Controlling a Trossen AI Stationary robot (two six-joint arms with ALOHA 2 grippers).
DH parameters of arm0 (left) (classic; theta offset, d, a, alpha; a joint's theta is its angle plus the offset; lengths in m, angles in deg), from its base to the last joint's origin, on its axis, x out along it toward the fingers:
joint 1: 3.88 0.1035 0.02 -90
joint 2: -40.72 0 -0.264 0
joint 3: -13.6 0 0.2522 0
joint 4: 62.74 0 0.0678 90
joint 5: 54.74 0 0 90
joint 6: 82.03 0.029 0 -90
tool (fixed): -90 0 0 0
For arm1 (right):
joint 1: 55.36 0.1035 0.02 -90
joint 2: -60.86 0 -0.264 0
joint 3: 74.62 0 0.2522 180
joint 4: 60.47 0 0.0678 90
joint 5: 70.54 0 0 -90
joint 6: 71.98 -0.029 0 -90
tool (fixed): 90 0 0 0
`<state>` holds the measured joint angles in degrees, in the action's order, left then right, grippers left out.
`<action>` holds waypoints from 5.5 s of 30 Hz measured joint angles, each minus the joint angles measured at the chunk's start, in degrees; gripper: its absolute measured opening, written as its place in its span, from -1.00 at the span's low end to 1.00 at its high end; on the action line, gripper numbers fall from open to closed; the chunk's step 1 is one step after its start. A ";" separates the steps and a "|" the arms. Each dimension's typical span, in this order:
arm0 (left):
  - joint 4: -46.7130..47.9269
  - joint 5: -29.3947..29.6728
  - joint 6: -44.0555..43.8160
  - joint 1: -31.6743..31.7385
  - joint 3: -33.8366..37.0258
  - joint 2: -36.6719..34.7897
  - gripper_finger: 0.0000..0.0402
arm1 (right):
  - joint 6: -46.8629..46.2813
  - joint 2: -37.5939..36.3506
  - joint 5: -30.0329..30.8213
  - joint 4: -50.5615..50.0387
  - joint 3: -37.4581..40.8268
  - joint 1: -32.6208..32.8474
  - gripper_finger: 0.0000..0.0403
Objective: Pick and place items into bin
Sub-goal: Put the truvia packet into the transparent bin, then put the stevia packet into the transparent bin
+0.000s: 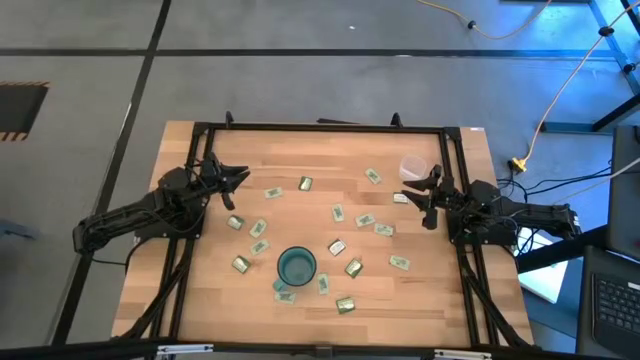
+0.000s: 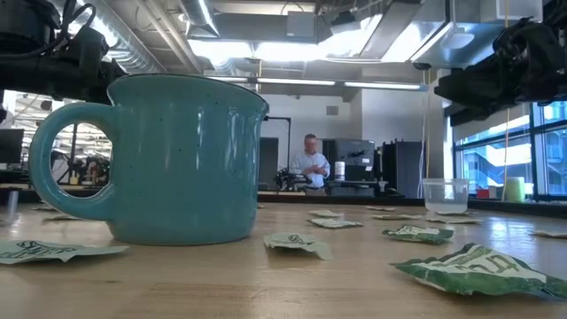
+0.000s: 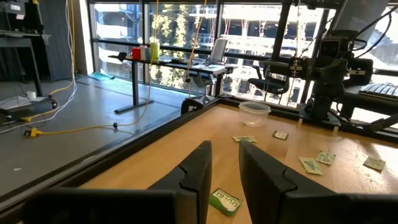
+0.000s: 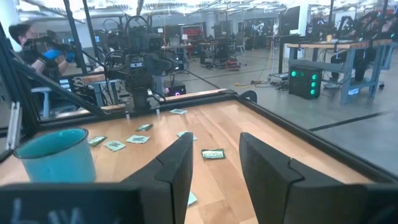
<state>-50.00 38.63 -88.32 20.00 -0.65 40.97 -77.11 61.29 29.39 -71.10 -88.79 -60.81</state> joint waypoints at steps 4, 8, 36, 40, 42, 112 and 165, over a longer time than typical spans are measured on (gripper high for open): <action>0.00 0.00 0.00 0.00 0.00 0.00 -0.63 | -3.34 0.00 -0.02 0.00 -0.02 0.00 -0.33; 0.00 0.00 0.00 0.01 0.00 0.00 -0.63 | -4.40 0.37 -0.02 0.04 0.00 0.00 -0.33; 0.00 0.00 0.00 0.00 0.00 0.00 -0.63 | -28.92 63.50 2.64 -47.67 -34.65 -6.19 -0.33; 0.00 0.00 0.00 0.00 0.00 0.00 -0.63 | -28.96 70.29 1.55 -47.76 -34.69 -7.41 -0.33; 0.00 0.00 0.00 0.02 0.00 0.00 -0.63 | -28.94 73.03 1.51 -47.67 -34.69 -7.84 -0.33; 0.01 -0.02 0.01 0.01 0.00 0.00 -0.63 | -14.51 84.04 5.51 -60.08 -51.78 -30.18 -0.91; 0.02 -0.02 0.02 0.02 0.00 0.02 -0.63 | -9.54 94.41 1.51 -41.76 -55.29 -18.76 -0.43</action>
<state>-49.98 38.62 -88.30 20.02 -0.65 40.99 -86.65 155.69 30.90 -112.86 -144.08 -79.57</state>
